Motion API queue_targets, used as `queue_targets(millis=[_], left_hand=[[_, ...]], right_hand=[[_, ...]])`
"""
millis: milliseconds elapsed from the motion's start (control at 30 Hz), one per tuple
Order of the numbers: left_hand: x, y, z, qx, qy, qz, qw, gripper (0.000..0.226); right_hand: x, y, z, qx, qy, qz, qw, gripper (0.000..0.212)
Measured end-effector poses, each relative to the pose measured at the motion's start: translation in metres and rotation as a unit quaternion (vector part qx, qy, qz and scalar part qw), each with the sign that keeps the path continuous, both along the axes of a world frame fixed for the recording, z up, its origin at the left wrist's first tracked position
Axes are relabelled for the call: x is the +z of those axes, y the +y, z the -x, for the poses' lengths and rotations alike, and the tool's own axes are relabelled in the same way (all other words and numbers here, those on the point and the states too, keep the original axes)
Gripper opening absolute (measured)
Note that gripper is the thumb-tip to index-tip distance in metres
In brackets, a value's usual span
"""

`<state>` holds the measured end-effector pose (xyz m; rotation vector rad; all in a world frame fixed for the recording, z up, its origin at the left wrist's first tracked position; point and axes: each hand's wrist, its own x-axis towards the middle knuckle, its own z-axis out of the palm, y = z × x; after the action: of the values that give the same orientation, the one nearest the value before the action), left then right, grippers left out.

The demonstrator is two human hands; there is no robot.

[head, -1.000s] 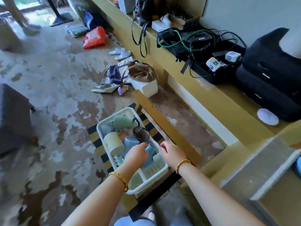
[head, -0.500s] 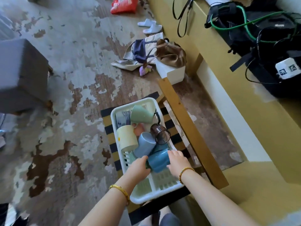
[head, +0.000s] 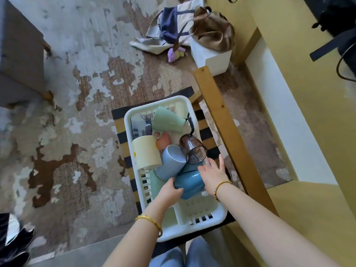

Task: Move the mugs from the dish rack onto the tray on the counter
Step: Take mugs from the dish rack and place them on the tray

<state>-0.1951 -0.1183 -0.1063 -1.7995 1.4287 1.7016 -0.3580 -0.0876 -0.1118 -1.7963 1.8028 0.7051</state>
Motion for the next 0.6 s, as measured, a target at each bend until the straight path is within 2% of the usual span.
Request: queue_targets(millis=[100,233,433,533,600], left_hand=[[-0.003,0.002,0.002,0.079,0.02,-0.028,0.996,0.051],[0.001,0.006,0.002,0.104,0.024,-0.034,0.994,0.056],[0.018,0.0,-0.003,0.052,0.014,-0.022,0.998,0.067],[0.03,-0.002,-0.007,0.015,0.006,-0.006,1.0,0.079],[0.04,-0.004,-0.008,-0.002,0.011,-0.003,1.0,0.086]], right_hand=[[0.001,0.001,0.0,-0.003,-0.005,0.013,1.0,0.067],[0.007,0.003,0.001,-0.017,-0.032,0.031,0.999,0.063],[0.02,0.017,-0.003,-0.071,-0.087,0.05,0.992,0.057],[0.031,0.022,-0.006,-0.139,-0.136,0.032,0.98,0.064],[0.042,0.024,-0.01,-0.206,-0.198,0.034,0.958,0.068]])
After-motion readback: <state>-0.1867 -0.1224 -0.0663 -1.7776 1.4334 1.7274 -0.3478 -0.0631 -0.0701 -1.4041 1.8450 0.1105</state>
